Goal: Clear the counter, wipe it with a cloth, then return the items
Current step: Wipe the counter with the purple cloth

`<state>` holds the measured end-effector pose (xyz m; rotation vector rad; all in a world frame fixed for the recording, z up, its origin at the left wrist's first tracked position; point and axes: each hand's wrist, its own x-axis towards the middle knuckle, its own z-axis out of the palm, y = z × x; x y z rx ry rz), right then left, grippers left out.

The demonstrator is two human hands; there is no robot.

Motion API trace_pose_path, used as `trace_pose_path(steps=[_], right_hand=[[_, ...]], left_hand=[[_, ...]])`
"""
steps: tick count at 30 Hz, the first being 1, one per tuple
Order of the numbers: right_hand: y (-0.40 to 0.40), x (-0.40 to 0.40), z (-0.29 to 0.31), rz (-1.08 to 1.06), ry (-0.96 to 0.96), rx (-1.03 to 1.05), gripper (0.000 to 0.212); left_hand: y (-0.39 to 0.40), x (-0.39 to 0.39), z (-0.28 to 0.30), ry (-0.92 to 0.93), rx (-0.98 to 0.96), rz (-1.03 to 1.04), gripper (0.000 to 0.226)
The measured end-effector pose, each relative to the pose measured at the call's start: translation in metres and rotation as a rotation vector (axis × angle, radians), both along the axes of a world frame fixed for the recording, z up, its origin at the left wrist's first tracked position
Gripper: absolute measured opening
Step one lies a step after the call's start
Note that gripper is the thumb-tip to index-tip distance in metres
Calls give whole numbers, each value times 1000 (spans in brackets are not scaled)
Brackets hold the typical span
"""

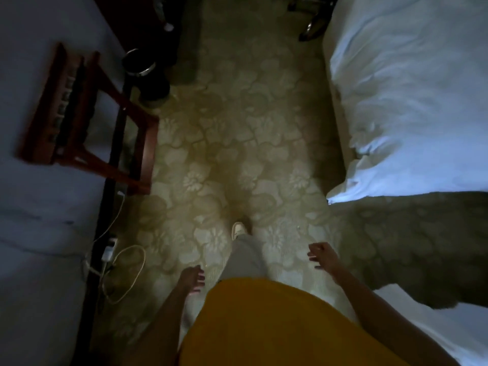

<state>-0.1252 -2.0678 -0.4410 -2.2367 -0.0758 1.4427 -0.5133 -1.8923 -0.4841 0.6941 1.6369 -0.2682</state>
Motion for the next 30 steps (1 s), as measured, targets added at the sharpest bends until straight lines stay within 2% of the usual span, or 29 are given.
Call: trace_pose_path(steps=[2,4,6,8,11,13,15,16,18,22,25,28,30], right_hand=[[11,28,-6,-58,-9,-56,25],[28,58,-18,-102,31,-94,29],[61,76,-6,-111,34,-110,29],[103,89,9,-144,-5,-88,29],[164,120,10,-168,61,-60,34],[210,145,3,-191,154,-56,44],[265,175,-18,-238,202,-38,36],[298,192,-27,-255,192,-32,30],[370,226,-35,-218,160,-25,32],[533,296,13,-53,97,129,28],[645,354,22,-14,42,232,20],[731,411,-15,38,-30,257,11],[776,435,-27,46,0,240,10]], left_hand=[[73,50,15,-41,25,-71,38],[156,108,38,-127,131,-213,40],[225,159,54,-201,251,-307,38],[293,207,77,-276,331,-328,35],[372,262,95,-316,410,-354,35],[411,283,89,-308,388,-361,36],[447,298,77,-290,347,-350,38],[463,302,68,-270,331,-334,39],[490,304,55,-187,265,-269,41],[539,312,47,-72,134,-107,43],[587,327,51,-29,85,-29,44],[637,351,44,-34,86,6,44],[678,372,37,-23,69,5,45]])
